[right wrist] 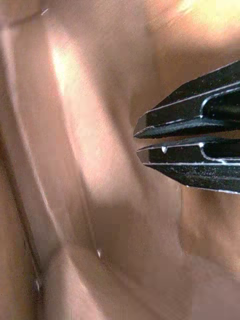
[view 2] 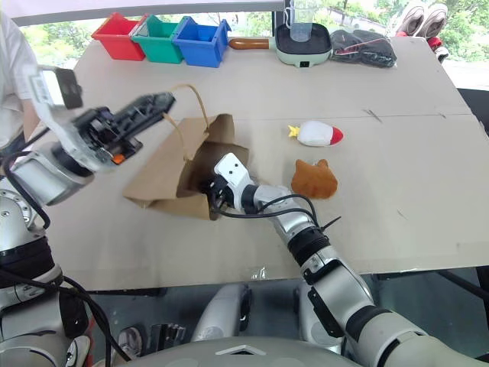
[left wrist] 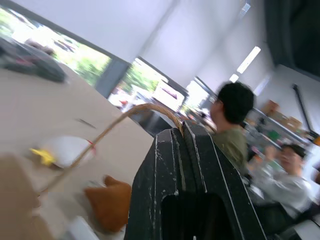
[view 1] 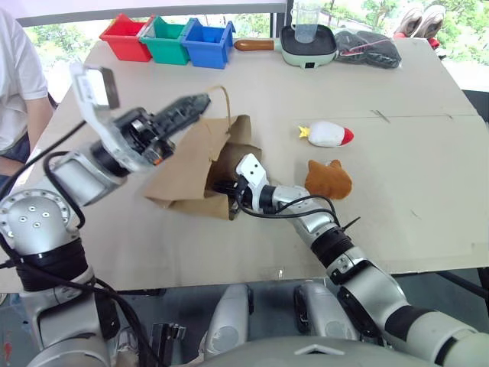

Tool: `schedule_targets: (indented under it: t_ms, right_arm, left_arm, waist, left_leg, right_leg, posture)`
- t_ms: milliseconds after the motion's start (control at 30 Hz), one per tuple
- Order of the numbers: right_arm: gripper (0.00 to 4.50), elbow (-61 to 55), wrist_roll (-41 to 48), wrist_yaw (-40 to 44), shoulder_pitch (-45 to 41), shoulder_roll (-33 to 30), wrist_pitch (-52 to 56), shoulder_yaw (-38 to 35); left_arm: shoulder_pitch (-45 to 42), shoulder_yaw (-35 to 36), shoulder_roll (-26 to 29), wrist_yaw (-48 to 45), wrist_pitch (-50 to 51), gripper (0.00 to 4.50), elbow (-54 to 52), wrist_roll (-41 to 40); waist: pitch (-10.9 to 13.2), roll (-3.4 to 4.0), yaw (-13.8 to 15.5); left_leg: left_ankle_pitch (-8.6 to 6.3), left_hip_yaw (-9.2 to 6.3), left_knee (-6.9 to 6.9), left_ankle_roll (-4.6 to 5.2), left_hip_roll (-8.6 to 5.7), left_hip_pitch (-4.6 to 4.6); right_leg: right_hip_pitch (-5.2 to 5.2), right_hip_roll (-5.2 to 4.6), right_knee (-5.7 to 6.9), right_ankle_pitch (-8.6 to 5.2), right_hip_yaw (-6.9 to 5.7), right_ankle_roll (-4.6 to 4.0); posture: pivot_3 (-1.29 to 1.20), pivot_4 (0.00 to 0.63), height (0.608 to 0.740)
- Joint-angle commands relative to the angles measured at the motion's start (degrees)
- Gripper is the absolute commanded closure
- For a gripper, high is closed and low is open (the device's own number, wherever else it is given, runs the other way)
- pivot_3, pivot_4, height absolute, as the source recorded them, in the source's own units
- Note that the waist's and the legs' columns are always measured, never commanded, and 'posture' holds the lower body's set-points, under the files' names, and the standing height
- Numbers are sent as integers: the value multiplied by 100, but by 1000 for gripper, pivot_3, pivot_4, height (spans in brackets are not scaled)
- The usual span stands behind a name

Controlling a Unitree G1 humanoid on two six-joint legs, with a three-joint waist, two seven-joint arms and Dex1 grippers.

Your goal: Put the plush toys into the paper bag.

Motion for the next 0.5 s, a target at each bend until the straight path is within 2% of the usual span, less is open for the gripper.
schedule_targets:
  t_ms: [33,233,367,467,500]
  right_arm:
    - [4464,140,-356,-505,19,149,-104,-78]
    - [4464,313,-939,-1855,-292,162,25,-189]
    - [4464,-31,-806,-1830,-248,128,221,-333]
    - [3644,-739,-432,-1351,-14,33,587,-450]
    - [3102,-1058,-413,-1311,71,-25,685,-463]
  left_arm:
    - [-79,312,49,313,-646,4500,-158,593]
    - [-125,9,-246,828,-2120,4500,-172,2666]
    - [-316,-171,-402,620,-2320,4500,-52,2991]
    - [-315,-329,-413,207,-2251,4500,-59,2979]
    - [-310,-377,-409,87,-2240,4500,-50,2993]
  waist:
    - [0,0,3]
    - [-3,-3,58]
    - [-6,-7,123]
    - [-5,-7,118]
    - [-5,-7,113]
  left_leg:
    - [1,0,0,-1,0,1]
    - [8,-3,-1,-14,-8,4]
    - [10,-7,-1,-17,-10,1]
    - [10,-7,-1,-16,-9,-4]
    - [9,-7,-2,-16,-9,-5]
  right_leg:
    - [0,0,1,0,0,0]
    - [3,-1,2,0,2,-1]
    - [3,-1,1,1,0,-3]
    - [1,-1,1,1,0,-3]
    - [0,-1,0,1,0,-2]
  posture:
    - [0,150,740]
    - [0,150,740]
    - [0,150,740]
    - [0,150,740]
    - [0,150,740]
